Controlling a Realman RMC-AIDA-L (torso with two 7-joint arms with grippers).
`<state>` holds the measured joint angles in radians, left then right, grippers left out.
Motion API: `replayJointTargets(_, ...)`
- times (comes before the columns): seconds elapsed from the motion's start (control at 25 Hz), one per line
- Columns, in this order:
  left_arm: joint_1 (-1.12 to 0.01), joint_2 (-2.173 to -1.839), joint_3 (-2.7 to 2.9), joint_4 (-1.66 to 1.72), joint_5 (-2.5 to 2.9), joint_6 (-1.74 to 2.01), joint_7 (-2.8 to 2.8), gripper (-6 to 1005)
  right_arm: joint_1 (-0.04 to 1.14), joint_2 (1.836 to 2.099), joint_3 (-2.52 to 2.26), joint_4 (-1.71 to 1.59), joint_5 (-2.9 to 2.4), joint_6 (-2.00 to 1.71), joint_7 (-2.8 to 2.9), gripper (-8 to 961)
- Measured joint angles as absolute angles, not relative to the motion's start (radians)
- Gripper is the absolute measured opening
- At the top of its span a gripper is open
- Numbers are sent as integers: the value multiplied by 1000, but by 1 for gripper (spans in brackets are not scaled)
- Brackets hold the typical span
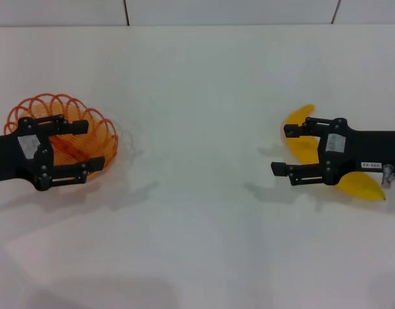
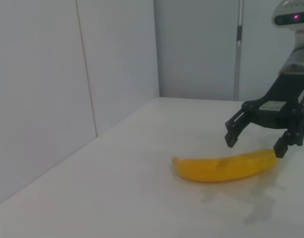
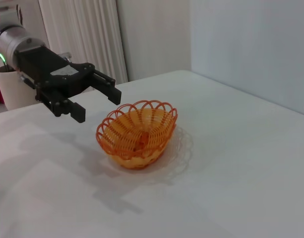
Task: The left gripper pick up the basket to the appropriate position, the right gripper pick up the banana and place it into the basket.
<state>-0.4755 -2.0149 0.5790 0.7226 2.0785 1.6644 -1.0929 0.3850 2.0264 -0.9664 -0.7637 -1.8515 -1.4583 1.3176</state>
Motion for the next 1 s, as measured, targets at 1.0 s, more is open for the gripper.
replayJointTargets(1.0, -491, -1921, 574, 1040, 2068, 1586, -1796, 746, 389, 2026, -966, -767, -1852, -1457, 1320, 879)
